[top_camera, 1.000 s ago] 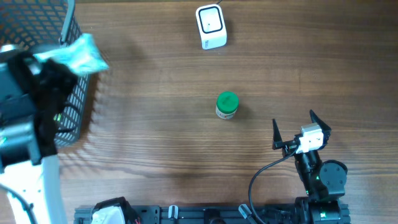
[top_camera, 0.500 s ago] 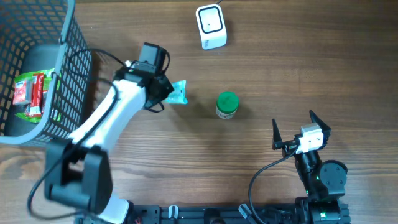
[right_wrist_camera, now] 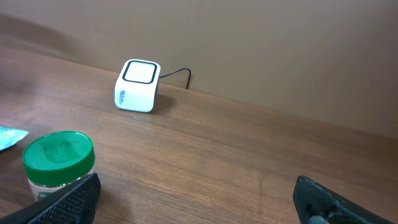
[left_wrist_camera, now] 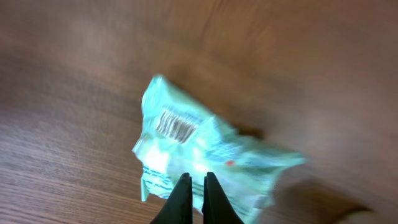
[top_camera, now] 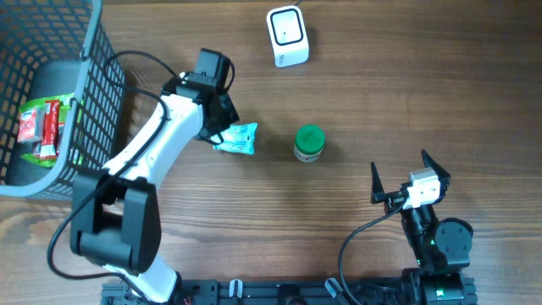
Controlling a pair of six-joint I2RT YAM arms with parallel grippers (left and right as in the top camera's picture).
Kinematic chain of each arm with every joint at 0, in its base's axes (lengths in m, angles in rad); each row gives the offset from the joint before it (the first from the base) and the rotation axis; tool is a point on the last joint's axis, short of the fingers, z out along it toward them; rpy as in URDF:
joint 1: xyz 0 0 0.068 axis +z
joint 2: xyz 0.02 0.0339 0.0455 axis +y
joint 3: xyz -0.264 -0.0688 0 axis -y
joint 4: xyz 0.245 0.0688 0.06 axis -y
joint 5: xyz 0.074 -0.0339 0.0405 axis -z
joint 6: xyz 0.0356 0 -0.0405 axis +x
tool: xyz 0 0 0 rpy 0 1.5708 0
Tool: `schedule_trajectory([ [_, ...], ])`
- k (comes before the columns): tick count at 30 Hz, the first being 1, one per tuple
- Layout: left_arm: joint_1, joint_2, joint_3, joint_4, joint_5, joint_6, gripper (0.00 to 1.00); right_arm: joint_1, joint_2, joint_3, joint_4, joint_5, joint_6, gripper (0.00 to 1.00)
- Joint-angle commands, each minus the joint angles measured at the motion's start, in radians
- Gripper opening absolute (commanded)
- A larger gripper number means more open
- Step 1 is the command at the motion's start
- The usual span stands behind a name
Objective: Scan the item barcode
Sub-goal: 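Grasp the light-blue wipes pack in the basket and place it on the table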
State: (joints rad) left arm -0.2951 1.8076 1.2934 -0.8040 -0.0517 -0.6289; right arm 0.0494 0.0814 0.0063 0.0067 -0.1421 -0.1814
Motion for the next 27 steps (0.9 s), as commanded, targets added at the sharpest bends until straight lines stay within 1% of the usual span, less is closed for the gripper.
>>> schedule_trajectory([
  [1, -0.011, 0.071, -0.098, 0.023, 0.006, 0.018, 0.04, -0.004, -0.002, 0.000, 0.004, -0.016, -0.002, 1.00],
  [2, -0.011, 0.086, -0.122, 0.039, 0.010, 0.012, 0.05, -0.004, -0.002, 0.000, 0.004, -0.016, -0.002, 1.00],
  [4, -0.011, 0.109, -0.172, 0.093, 0.032, 0.012, 0.14, -0.004, -0.002, 0.000, 0.004, -0.016, -0.002, 1.00],
  [7, -0.011, 0.116, -0.187, 0.127, 0.131, 0.023, 0.62, -0.004, -0.002, 0.000, 0.004, -0.016, -0.002, 1.00],
  [8, -0.008, 0.108, -0.164, 0.130, 0.140, 0.023, 0.68, -0.004, -0.002, 0.000, 0.004, -0.016, -0.002, 1.00],
  [9, -0.008, 0.094, -0.111, 0.107, 0.141, 0.023, 0.78, -0.004, -0.002, 0.000, 0.004, -0.016, -0.002, 1.00],
  [11, -0.009, 0.069, -0.035, 0.069, 0.142, 0.023, 0.82, -0.004, -0.002, 0.000, 0.004, -0.016, -0.002, 1.00],
  [13, -0.015, 0.035, 0.039, 0.036, 0.141, 0.023, 0.81, -0.004, -0.002, 0.000, 0.004, -0.016, -0.002, 1.00],
  [14, -0.016, 0.026, 0.042, 0.037, 0.140, 0.023, 0.79, -0.004, -0.002, 0.000, 0.004, -0.016, -0.002, 1.00],
  [15, -0.016, 0.026, 0.042, 0.028, 0.128, 0.023, 0.71, -0.004, -0.002, 0.000, 0.004, -0.016, -0.002, 1.00],
  [16, -0.016, 0.032, 0.034, 0.021, 0.098, 0.023, 0.52, -0.004, -0.002, 0.000, 0.004, -0.016, -0.002, 1.00],
  [17, -0.019, 0.039, 0.016, 0.024, 0.084, 0.023, 0.18, -0.004, -0.002, 0.000, 0.004, -0.016, -0.002, 1.00],
  [18, -0.025, 0.045, -0.008, 0.035, 0.089, 0.023, 0.06, -0.004, -0.002, 0.000, 0.004, -0.016, -0.002, 1.00],
  [20, -0.047, 0.061, -0.051, 0.047, 0.096, 0.023, 0.07, -0.004, -0.002, 0.000, 0.004, -0.016, -0.002, 1.00],
  [22, -0.089, 0.086, -0.103, 0.090, 0.097, 0.023, 0.09, -0.004, -0.002, 0.000, 0.004, -0.016, -0.002, 1.00],
  [24, -0.140, 0.119, -0.151, 0.187, 0.097, 0.017, 0.20, -0.004, -0.002, 0.000, 0.004, -0.016, -0.002, 1.00],
  [27, -0.185, 0.141, -0.164, 0.303, 0.100, 0.011, 0.24, -0.004, -0.002, 0.000, 0.004, -0.016, -0.002, 1.00],
])
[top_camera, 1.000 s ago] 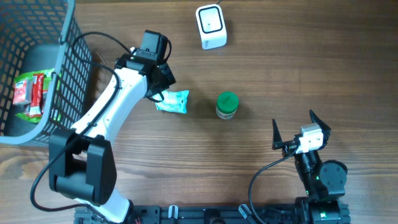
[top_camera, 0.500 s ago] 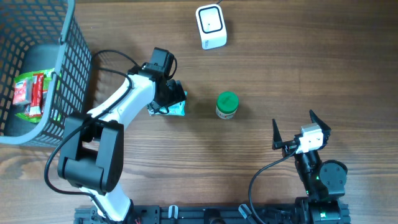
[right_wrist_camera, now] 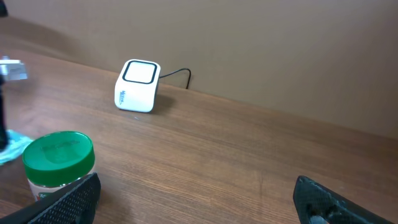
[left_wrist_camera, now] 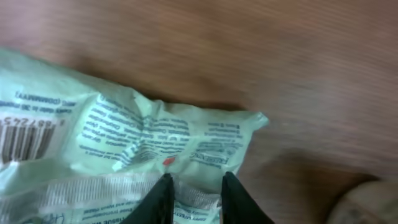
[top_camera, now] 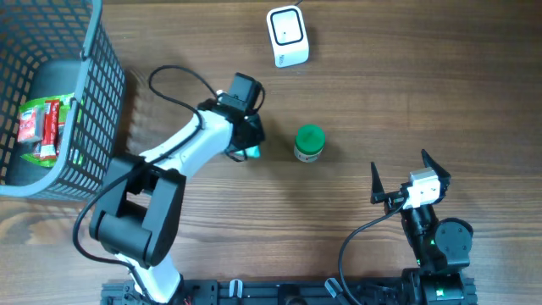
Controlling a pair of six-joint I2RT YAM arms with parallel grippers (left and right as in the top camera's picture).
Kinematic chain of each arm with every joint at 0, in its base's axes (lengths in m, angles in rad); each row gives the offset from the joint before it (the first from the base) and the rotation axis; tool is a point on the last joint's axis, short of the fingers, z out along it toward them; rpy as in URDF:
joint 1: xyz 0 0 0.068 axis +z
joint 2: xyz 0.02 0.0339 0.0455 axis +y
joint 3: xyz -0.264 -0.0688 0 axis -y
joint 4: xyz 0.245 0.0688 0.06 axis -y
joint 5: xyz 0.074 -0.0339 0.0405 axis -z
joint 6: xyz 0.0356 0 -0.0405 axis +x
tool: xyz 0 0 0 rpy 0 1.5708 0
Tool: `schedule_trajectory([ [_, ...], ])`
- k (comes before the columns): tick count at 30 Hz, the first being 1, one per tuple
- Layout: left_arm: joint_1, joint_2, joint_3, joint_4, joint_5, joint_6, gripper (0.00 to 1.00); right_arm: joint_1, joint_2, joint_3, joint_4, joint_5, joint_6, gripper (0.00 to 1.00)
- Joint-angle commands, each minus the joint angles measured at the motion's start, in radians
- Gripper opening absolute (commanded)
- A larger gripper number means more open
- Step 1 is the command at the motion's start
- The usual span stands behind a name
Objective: Scan the item barcode
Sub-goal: 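Grasp the light-blue wipes pack in the basket and place it on the table, then pick the red tissue pack and red tube from the basket onto the table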
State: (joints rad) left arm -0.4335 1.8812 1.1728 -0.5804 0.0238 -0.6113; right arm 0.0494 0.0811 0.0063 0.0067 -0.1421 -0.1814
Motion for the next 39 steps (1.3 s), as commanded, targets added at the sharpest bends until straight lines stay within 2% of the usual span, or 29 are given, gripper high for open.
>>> schedule_trajectory([
  [1, -0.048, 0.061, -0.029, 0.135, 0.025, -0.007, 0.26, -0.004, -0.001, 0.000, 0.004, -0.016, -0.001, 1.00],
  [4, -0.013, 0.029, 0.088, 0.134, 0.024, -0.010, 0.35, -0.004, -0.001, 0.000, 0.004, -0.016, -0.002, 1.00],
  [6, 0.019, -0.019, 0.214, 0.031, 0.024, -0.010, 0.39, -0.004, -0.001, 0.000, 0.004, -0.016, -0.002, 1.00],
  [7, 0.043, -0.051, 0.298, -0.051, 0.011, -0.005, 0.51, -0.004, -0.001, 0.000, 0.004, -0.016, -0.002, 1.00],
  [9, 0.115, -0.108, 0.498, -0.230, -0.108, 0.007, 0.62, -0.004, -0.001, 0.000, 0.004, -0.016, -0.002, 1.00],
  [10, 0.157, -0.127, 0.577, -0.284, -0.163, 0.018, 0.72, -0.004, -0.001, 0.000, 0.004, -0.016, -0.002, 1.00],
  [13, 0.351, -0.188, 0.790, -0.392, -0.303, 0.081, 0.86, -0.004, -0.001, 0.000, 0.004, -0.015, -0.002, 1.00],
  [15, 0.499, -0.222, 0.821, -0.404, -0.306, 0.084, 0.88, -0.004, -0.001, 0.000, 0.004, -0.015, -0.002, 1.00],
  [17, 0.722, -0.227, 0.821, -0.444, -0.306, 0.108, 1.00, -0.004, -0.001, 0.000, 0.004, -0.016, -0.002, 1.00],
  [19, 0.833, -0.203, 0.821, -0.467, -0.305, 0.191, 1.00, -0.004, -0.001, 0.000, 0.004, -0.016, -0.002, 1.00],
  [21, 0.944, -0.143, 0.821, -0.493, -0.305, 0.365, 1.00, -0.004, -0.001, 0.000, 0.004, -0.015, -0.002, 1.00],
  [24, 1.006, -0.046, 0.821, -0.542, -0.305, 0.517, 1.00, -0.004, 0.000, 0.000, 0.004, -0.015, -0.002, 1.00],
  [27, 1.019, 0.071, 0.821, -0.558, -0.273, 0.616, 1.00, -0.004, 0.000, 0.000, 0.004, -0.016, -0.002, 1.00],
  [30, 1.019, 0.182, 0.821, -0.561, -0.244, 0.680, 1.00, -0.004, 0.000, 0.000, 0.004, -0.016, -0.002, 1.00],
  [39, 1.019, 0.447, 0.790, -0.514, -0.234, 0.742, 1.00, -0.004, 0.000, 0.000, 0.004, -0.015, -0.002, 1.00],
])
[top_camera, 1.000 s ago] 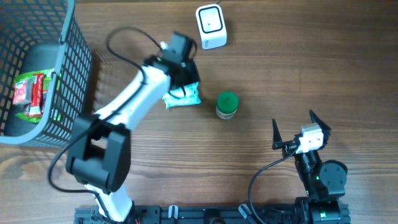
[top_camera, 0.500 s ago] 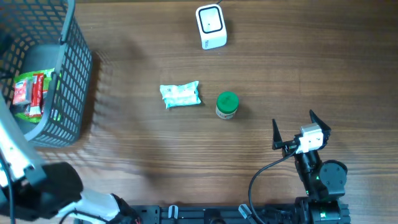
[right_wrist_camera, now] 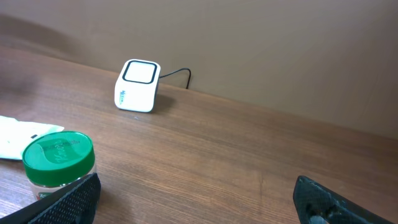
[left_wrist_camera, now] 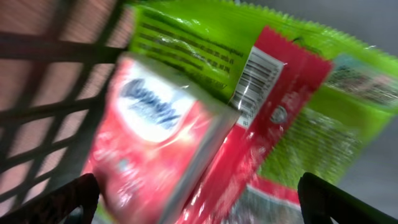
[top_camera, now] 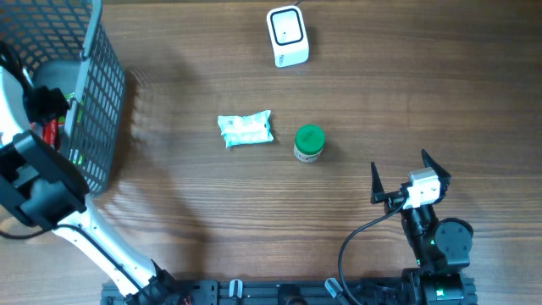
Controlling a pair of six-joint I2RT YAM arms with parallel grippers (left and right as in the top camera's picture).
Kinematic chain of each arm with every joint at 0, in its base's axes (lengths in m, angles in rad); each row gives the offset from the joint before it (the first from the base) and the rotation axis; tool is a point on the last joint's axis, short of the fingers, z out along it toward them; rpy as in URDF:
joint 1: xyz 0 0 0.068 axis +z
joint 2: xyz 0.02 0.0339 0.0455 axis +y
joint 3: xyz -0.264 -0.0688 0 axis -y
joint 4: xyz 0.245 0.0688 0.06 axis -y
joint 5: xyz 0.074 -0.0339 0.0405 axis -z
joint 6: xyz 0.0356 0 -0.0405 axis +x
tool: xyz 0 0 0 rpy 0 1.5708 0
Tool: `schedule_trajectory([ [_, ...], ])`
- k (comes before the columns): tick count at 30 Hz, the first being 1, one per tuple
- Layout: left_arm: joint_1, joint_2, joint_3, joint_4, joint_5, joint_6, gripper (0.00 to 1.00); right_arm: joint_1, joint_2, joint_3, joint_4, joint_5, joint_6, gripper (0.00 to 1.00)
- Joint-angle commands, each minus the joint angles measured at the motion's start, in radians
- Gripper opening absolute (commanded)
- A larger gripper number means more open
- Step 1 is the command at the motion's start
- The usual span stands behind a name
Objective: Scan the item barcode
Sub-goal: 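Pick the red tissue pack and red tube from the basket onto the table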
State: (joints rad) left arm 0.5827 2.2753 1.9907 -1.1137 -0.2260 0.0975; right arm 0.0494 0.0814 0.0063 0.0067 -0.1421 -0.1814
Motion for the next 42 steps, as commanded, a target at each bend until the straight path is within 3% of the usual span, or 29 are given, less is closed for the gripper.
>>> schedule_trajectory([
  [1, 0.003, 0.064, -0.031, 0.021, 0.016, 0.034, 1.00, -0.004, 0.000, 0.000, 0.004, -0.015, -0.002, 1.00],
  [3, 0.003, 0.082, -0.045, 0.026, 0.016, 0.030, 0.96, -0.004, 0.000, 0.000, 0.004, -0.015, -0.002, 1.00],
  [5, 0.003, 0.081, -0.046, 0.032, 0.011, 0.030, 0.70, -0.004, 0.000, 0.000, 0.004, -0.016, -0.002, 1.00],
  [6, 0.004, 0.081, -0.046, 0.032, 0.008, 0.030, 0.64, -0.004, 0.000, 0.000, 0.004, -0.016, -0.002, 1.00],
  [7, 0.004, 0.081, -0.046, 0.032, 0.008, 0.031, 0.51, -0.004, 0.000, 0.000, 0.004, -0.016, -0.002, 1.00],
  [9, 0.004, 0.075, -0.046, 0.033, 0.007, 0.030, 0.15, -0.004, 0.000, 0.000, 0.004, -0.016, -0.002, 1.00],
  [10, 0.004, 0.070, -0.046, 0.033, 0.007, 0.030, 0.04, -0.004, 0.000, 0.000, 0.004, -0.015, -0.002, 1.00],
  [16, 0.004, -0.035, -0.022, 0.048, -0.023, 0.029, 0.04, -0.004, 0.000, 0.000, 0.004, -0.016, -0.002, 0.99],
  [21, -0.026, -0.373, 0.067, 0.045, -0.009, -0.115, 0.04, -0.004, 0.000, 0.000, 0.004, -0.016, -0.002, 1.00],
  [23, -0.070, -0.514, 0.067, -0.011, 0.064, -0.172, 0.09, -0.004, 0.000, 0.000, 0.004, -0.015, -0.002, 1.00],
  [27, -0.285, -0.758, 0.066, -0.231, 0.125, -0.456, 0.04, -0.004, 0.000, 0.000, 0.004, -0.015, -0.002, 1.00],
  [31, -0.569, -0.747, -0.025, -0.351, 0.124, -0.499, 0.05, -0.004, 0.000, 0.000, 0.004, -0.016, -0.002, 1.00],
  [36, -0.782, -0.718, -0.483, -0.142, 0.121, -0.556, 0.05, -0.004, 0.000, 0.000, 0.004, -0.016, -0.002, 1.00],
  [40, -0.816, -0.647, -0.836, 0.190, 0.121, -0.581, 0.04, -0.004, 0.000, 0.000, 0.004, -0.016, -0.002, 1.00],
  [42, -0.814, -0.605, -0.921, 0.308, 0.121, -0.580, 0.05, -0.004, 0.000, 0.000, 0.004, -0.015, -0.002, 1.00],
])
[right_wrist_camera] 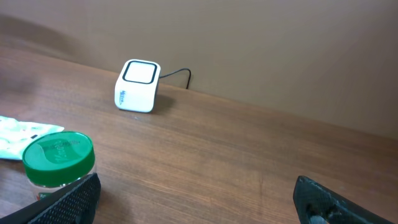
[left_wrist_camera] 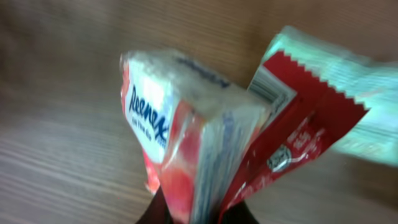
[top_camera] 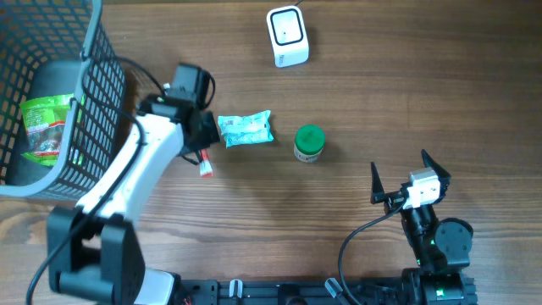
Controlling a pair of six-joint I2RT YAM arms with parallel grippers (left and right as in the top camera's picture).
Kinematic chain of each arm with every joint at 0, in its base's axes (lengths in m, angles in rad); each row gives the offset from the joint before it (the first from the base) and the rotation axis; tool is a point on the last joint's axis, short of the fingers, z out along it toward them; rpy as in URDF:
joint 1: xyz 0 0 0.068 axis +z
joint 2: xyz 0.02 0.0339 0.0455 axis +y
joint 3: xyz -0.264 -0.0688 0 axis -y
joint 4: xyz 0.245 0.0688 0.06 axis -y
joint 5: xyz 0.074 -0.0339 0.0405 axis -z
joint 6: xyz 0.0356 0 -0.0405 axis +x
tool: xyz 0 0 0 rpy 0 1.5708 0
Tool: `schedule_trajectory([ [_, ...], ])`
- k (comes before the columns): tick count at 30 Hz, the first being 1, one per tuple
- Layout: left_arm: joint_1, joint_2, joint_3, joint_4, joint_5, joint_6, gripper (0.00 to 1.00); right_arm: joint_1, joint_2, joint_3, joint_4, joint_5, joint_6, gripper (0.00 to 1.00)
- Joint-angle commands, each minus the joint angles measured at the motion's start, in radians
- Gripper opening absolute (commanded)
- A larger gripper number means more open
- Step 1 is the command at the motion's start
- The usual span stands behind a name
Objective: Scan the item barcode
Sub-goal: 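Pick the red tissue pack and red tube from the basket onto the table, then lift the green snack bag from the basket and lay it on the items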
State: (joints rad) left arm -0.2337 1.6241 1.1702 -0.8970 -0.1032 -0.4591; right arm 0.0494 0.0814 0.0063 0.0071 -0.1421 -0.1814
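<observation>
My left gripper is shut on a red tissue pack, with a red wrapper bearing a barcode pinched beside it. In the overhead view the left gripper hangs over the table just left of a teal packet, and a red end pokes out below it. The white scanner stands at the far edge and also shows in the right wrist view. My right gripper rests open near the front right, holding nothing.
A green-lidded jar stands right of the teal packet. A dark wire basket at the far left holds a green packet. The scanner's cable runs off the back edge.
My left gripper was open inside the basket over the red packs. Now it is out over the table beside the teal packet, shut on the red packs, which are gone from the basket.
My left gripper first held the teal packet over the table left of the jar, then nearer the jar. The packet then lay on the table while the gripper was open in the basket. Now the gripper holds the red packs over the table.
</observation>
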Motion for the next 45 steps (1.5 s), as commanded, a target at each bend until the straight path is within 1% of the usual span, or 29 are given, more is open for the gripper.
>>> schedule_trajectory([
  [1, 0.002, 0.073, -0.119, 0.135, -0.002, -0.020, 0.21, -0.004, 0.000, 0.000, 0.003, -0.015, -0.002, 1.00],
  [2, 0.002, 0.086, -0.119, 0.153, -0.002, -0.020, 0.43, -0.004, 0.000, 0.000, 0.003, -0.015, -0.002, 1.00],
  [3, 0.002, 0.084, -0.114, 0.166, -0.002, -0.020, 0.56, -0.004, 0.000, 0.000, 0.003, -0.016, -0.002, 1.00],
  [4, 0.002, 0.076, -0.097, 0.160, -0.002, -0.016, 0.63, -0.004, 0.000, 0.000, 0.003, -0.015, -0.002, 1.00],
  [6, 0.002, 0.052, -0.041, 0.114, -0.001, -0.011, 0.69, -0.004, 0.000, 0.000, 0.003, -0.016, -0.002, 1.00],
  [7, 0.002, 0.032, 0.013, 0.068, -0.002, 0.014, 0.71, -0.004, 0.000, 0.000, 0.003, -0.016, -0.002, 1.00],
  [9, 0.003, -0.008, 0.190, -0.056, -0.003, 0.065, 0.72, -0.004, 0.000, 0.000, 0.003, -0.016, -0.002, 1.00],
  [10, 0.011, -0.022, 0.329, -0.141, -0.035, 0.089, 0.72, -0.004, 0.000, 0.000, 0.003, -0.016, -0.002, 1.00],
  [11, 0.031, -0.029, 0.517, -0.241, -0.130, 0.116, 0.78, -0.004, 0.000, 0.000, 0.003, -0.016, -0.002, 1.00],
  [12, 0.054, -0.029, 0.646, -0.302, -0.238, 0.120, 0.89, -0.004, 0.000, 0.000, 0.003, -0.015, -0.002, 1.00],
  [14, 0.111, -0.029, 0.816, -0.347, -0.410, 0.140, 1.00, -0.004, 0.000, 0.000, 0.003, -0.016, -0.002, 1.00],
  [15, 0.162, -0.029, 0.893, -0.349, -0.425, 0.200, 1.00, -0.004, 0.000, 0.000, 0.003, -0.016, -0.002, 1.00],
  [16, 0.202, -0.029, 0.930, -0.349, -0.417, 0.217, 1.00, -0.004, 0.000, 0.000, 0.003, -0.015, -0.002, 1.00],
  [17, 0.272, -0.031, 0.964, -0.349, -0.403, 0.218, 1.00, -0.004, 0.000, 0.000, 0.003, -0.015, -0.002, 1.00],
  [19, 0.432, -0.023, 0.969, -0.338, -0.389, 0.232, 1.00, -0.004, 0.000, 0.000, 0.003, -0.016, -0.002, 1.00],
  [21, 0.602, 0.040, 0.969, -0.330, -0.269, 0.332, 1.00, -0.004, 0.000, 0.000, 0.003, -0.015, -0.002, 1.00],
  [23, 0.702, 0.113, 0.965, -0.336, -0.177, 0.380, 1.00, -0.004, 0.000, 0.000, 0.003, -0.016, -0.002, 1.00],
  [24, 0.763, 0.180, 0.951, -0.349, -0.107, 0.432, 1.00, -0.004, 0.000, 0.000, 0.003, -0.015, -0.002, 0.99],
  [26, 0.818, 0.290, 0.914, -0.371, -0.027, 0.482, 1.00, -0.004, 0.000, 0.000, 0.003, -0.016, -0.002, 1.00],
  [28, 0.828, 0.397, 0.876, -0.382, -0.027, 0.482, 1.00, -0.004, 0.000, 0.000, 0.003, -0.015, -0.002, 0.99],
  [31, 0.816, 0.503, 0.800, -0.364, -0.024, 0.482, 1.00, -0.004, 0.000, 0.000, 0.003, -0.016, -0.002, 1.00],
  [32, 0.812, 0.524, 0.772, -0.343, -0.024, 0.482, 0.99, -0.004, 0.000, 0.000, 0.003, -0.016, -0.002, 1.00],
  [36, 0.811, 0.562, 0.594, -0.161, -0.024, 0.482, 1.00, -0.004, 0.000, 0.000, 0.003, -0.015, -0.002, 1.00],
  [37, 0.811, 0.563, 0.557, -0.126, -0.024, 0.481, 0.99, -0.004, 0.000, 0.000, 0.003, -0.016, -0.002, 1.00],
  [39, 0.812, 0.564, 0.458, -0.031, -0.024, 0.481, 0.93, -0.004, 0.000, 0.000, 0.003, -0.016, -0.002, 1.00],
  [40, 0.813, 0.564, 0.420, 0.005, -0.024, 0.481, 0.77, -0.004, 0.000, 0.000, 0.003, -0.016, -0.002, 1.00],
  [41, 0.813, 0.564, 0.402, 0.021, -0.024, 0.481, 0.42, -0.004, 0.000, 0.000, 0.003, -0.016, -0.002, 1.00],
  [42, 0.813, 0.564, 0.401, 0.019, -0.024, 0.481, 0.04, -0.004, 0.000, 0.000, 0.003, -0.016, -0.002, 1.00],
  [45, 0.813, 0.514, 0.451, -0.011, -0.024, 0.478, 0.04, -0.004, 0.000, 0.000, 0.003, -0.015, -0.002, 1.00],
])
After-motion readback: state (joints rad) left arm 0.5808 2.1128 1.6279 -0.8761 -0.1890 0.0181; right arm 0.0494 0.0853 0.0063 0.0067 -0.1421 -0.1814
